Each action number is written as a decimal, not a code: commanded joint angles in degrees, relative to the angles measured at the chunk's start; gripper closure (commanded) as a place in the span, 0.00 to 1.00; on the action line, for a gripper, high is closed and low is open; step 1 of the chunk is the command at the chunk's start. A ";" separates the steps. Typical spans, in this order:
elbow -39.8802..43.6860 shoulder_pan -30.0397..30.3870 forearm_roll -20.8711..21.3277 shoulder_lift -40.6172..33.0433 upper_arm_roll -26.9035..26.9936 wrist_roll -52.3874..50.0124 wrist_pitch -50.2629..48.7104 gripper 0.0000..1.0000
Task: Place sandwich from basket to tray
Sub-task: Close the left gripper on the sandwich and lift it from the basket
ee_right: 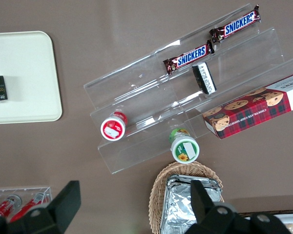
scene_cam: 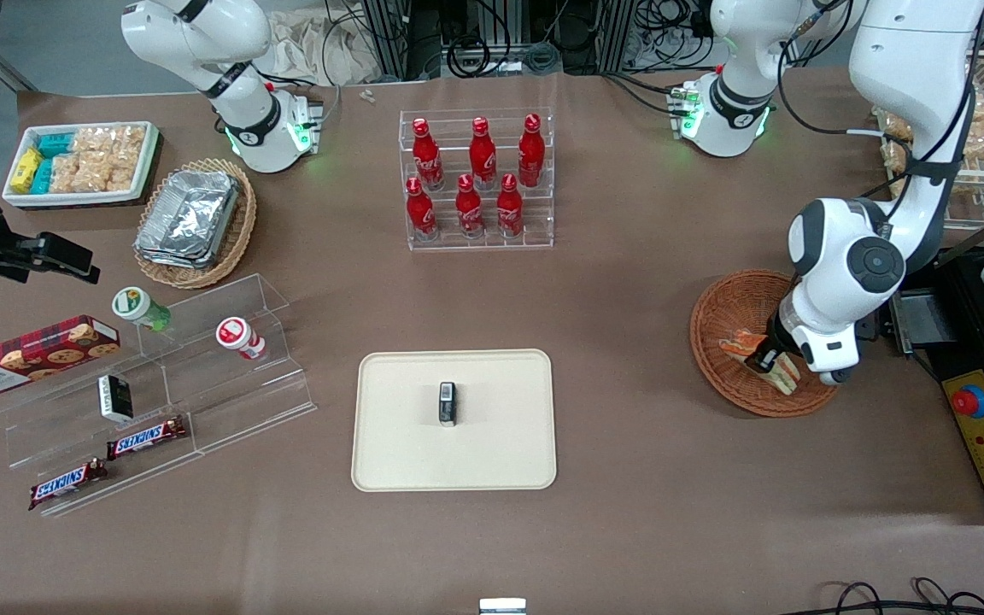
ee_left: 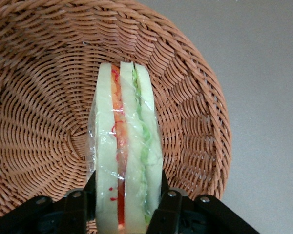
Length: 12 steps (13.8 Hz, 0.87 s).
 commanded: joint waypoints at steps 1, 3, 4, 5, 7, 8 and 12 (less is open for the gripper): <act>-1.98 0.26 1.09 -1.92 -0.08 0.62 2.97 0.68; -1.63 0.26 1.09 -2.54 -0.08 1.16 1.22 0.89; -1.54 0.18 1.09 -3.06 -0.08 1.25 0.42 1.00; -1.45 0.09 1.09 -3.33 -0.16 1.08 0.24 1.00; 0.47 0.09 1.09 -4.21 -0.25 1.07 -2.90 1.00; 3.36 0.00 1.00 -4.73 -0.25 1.07 -7.71 1.00; 16.90 -0.17 0.74 -6.75 -0.43 4.13 -29.52 1.00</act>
